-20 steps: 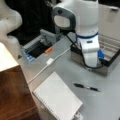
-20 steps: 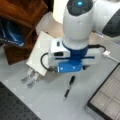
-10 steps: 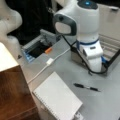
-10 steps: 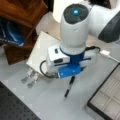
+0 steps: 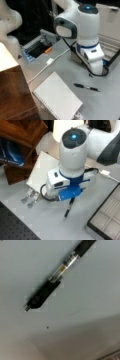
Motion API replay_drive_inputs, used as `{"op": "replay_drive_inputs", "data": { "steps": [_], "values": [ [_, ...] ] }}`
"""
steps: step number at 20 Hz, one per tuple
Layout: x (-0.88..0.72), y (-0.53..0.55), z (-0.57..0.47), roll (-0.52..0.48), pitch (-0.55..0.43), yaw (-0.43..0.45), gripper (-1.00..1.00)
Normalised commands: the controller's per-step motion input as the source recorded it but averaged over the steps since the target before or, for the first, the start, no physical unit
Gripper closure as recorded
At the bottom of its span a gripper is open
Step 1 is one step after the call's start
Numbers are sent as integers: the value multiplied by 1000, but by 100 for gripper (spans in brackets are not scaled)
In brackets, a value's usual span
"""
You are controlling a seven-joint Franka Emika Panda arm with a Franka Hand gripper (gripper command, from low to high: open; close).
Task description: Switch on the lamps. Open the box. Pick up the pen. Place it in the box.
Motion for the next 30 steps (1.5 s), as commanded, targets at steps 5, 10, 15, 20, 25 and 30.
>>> {"op": "replay_drive_inputs", "data": {
  "steps": [5,10,15,20,25,30],
  "values": [
    [146,-86,-220,82,11,-82,-100],
    [106,-86,-207,51,-24,-114,-100],
    [69,-81,-214,-11,-55,-98,-100],
    [0,-57,-234,-19,-62,-68,-100],
    [-75,8,-184,-46,-79,-96,-100],
    [-27,100,-179,-42,-97,-99,-100]
  ]
}}
